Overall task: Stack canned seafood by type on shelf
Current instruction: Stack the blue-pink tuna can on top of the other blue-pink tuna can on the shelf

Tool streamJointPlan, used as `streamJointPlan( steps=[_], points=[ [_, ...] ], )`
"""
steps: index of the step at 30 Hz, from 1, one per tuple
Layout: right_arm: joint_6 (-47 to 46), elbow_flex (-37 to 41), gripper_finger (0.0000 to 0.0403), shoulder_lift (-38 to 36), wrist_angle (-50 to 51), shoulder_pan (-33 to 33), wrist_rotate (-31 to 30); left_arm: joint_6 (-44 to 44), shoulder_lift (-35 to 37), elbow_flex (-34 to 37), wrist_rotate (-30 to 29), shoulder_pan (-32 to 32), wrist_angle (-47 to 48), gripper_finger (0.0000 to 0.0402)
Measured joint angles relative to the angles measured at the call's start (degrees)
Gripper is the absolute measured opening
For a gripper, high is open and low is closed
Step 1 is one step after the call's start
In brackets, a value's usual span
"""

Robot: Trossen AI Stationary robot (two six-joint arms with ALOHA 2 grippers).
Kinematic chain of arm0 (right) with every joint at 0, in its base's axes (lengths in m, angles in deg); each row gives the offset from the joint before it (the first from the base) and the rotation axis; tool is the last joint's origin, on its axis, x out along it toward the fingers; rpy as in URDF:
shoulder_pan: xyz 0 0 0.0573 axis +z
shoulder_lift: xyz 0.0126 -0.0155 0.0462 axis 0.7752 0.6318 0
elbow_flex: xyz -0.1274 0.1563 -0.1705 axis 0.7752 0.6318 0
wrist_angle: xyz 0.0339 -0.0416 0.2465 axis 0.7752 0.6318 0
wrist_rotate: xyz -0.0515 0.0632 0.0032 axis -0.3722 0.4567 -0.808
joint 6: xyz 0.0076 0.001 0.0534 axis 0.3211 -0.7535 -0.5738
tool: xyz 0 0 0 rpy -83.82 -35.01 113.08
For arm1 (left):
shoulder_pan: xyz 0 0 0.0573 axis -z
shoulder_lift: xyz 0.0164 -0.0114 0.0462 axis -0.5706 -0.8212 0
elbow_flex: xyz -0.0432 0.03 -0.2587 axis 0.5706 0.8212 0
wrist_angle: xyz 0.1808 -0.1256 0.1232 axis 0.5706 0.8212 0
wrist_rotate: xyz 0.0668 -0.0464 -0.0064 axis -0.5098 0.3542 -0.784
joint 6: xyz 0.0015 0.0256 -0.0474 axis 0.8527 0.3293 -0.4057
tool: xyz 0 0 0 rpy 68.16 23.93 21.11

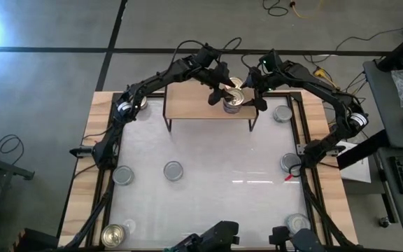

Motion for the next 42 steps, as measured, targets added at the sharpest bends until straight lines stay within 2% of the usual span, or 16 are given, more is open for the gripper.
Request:
streamJointPlan(
  steps=[23,30,34,42],
  points=[
    [0.0,0.1,0.04,0.0,0.0,0.1,0.3,0.7,5.2,0.4,-1.2,0.0,2.0,0.0232],
    [0.0,0.1,0.04,0.0,0.0,0.1,0.5,-1.5,5.8,0.2,3.1,0.8,-0.8,0.0232],
    [-0.1,0.1,0.04,0.0,0.0,0.1,0.5,-2.5,4.8,0.2,3.1,1.9,-2.8,0.0231],
    [-0.1,0.1,0.04,-2.8,0.1,0.1,-0.6,-1.8,6.3,0.2,3.1,2.7,-0.8,0.02]
  ],
)
